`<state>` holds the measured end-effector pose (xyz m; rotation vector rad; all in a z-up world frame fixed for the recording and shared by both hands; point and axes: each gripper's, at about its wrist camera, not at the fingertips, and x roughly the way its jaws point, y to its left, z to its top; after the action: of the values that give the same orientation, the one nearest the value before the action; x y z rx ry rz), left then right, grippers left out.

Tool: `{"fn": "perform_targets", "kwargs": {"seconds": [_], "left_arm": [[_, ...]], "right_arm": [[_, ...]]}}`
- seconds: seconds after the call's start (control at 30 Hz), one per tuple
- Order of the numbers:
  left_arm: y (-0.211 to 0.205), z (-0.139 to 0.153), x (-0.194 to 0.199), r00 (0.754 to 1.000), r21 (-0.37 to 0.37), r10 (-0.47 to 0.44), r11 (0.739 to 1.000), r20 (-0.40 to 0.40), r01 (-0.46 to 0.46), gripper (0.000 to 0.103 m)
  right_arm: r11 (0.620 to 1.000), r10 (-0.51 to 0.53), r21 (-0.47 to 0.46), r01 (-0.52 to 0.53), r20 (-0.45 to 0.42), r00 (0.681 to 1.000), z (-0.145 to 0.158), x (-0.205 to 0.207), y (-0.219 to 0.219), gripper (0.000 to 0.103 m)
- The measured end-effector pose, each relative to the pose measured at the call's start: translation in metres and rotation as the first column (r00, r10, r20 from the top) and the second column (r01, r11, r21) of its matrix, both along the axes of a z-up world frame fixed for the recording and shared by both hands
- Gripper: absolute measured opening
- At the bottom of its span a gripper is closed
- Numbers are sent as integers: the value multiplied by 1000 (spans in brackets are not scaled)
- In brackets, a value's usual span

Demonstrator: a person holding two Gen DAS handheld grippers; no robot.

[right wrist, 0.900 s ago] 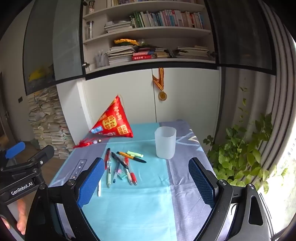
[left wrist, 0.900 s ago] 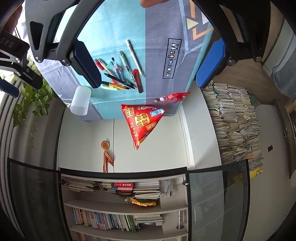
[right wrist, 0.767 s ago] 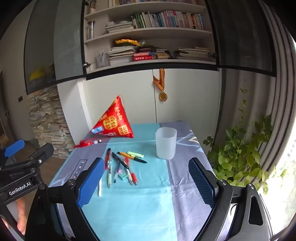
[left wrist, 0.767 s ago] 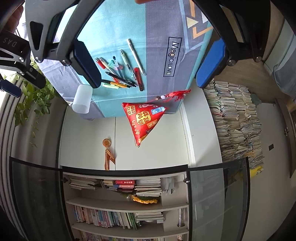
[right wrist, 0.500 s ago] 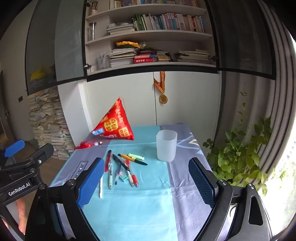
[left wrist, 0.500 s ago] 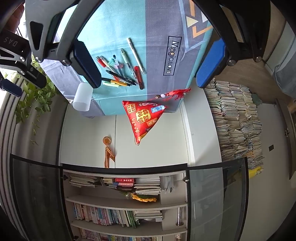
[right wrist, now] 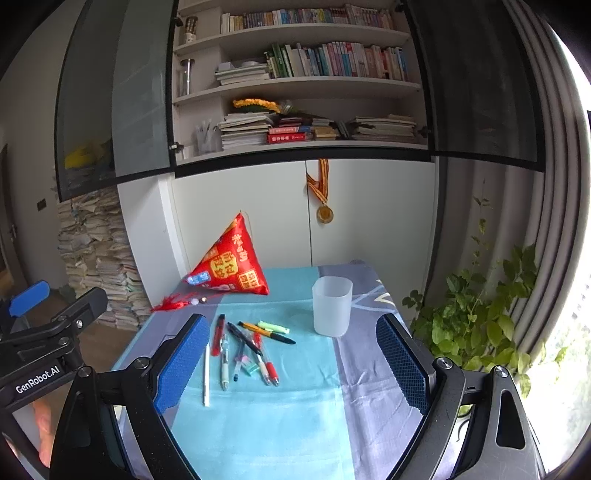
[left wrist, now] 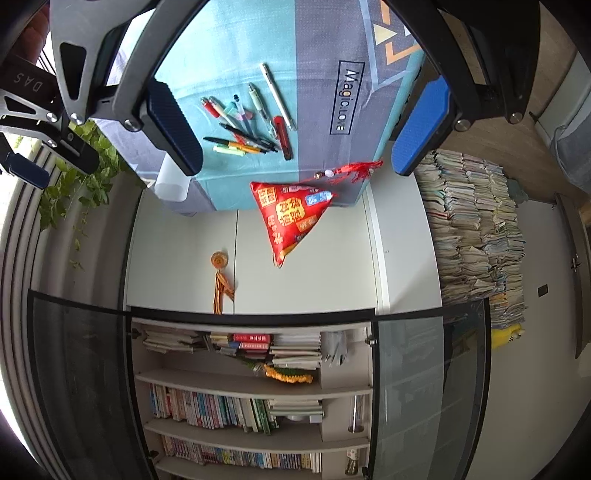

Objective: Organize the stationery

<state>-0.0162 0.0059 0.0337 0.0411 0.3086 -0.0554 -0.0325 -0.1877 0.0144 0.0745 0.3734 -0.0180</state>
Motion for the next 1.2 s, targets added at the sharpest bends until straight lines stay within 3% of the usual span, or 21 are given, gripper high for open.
{"fn": "perform_targets", "kwargs": {"seconds": [0.17, 0.37, 0.53, 0.67, 0.8, 1.2], "left_arm": [[-4, 12, -9, 998, 26, 0, 1000, 67, -2, 102], [-8, 15, -15, 997, 45, -19, 999, 73, 16, 102], [-10, 11, -18, 998, 48, -9, 999, 65, 6, 100], [-4, 11, -12, 999, -19, -7, 1000, 36, 8, 93], [-3, 10, -11, 999, -51, 0, 999, 35, 2, 94], [-14, 9, -14, 998, 1, -16, 1000, 66, 16, 98]], "right_arm": [[999, -33, -20, 35, 61, 998, 8, -8, 0, 92], [996, -74, -35, 79, 138, 988, 16, -18, -1, 92], [997, -77, -1, 78, 127, 989, 15, -18, -6, 92], [990, -127, -36, 133, 135, 983, 13, -17, -8, 92], [997, -76, 15, 74, 131, 988, 12, -20, -14, 92], [998, -34, -44, 38, 102, 994, 9, -13, -5, 93]]}}
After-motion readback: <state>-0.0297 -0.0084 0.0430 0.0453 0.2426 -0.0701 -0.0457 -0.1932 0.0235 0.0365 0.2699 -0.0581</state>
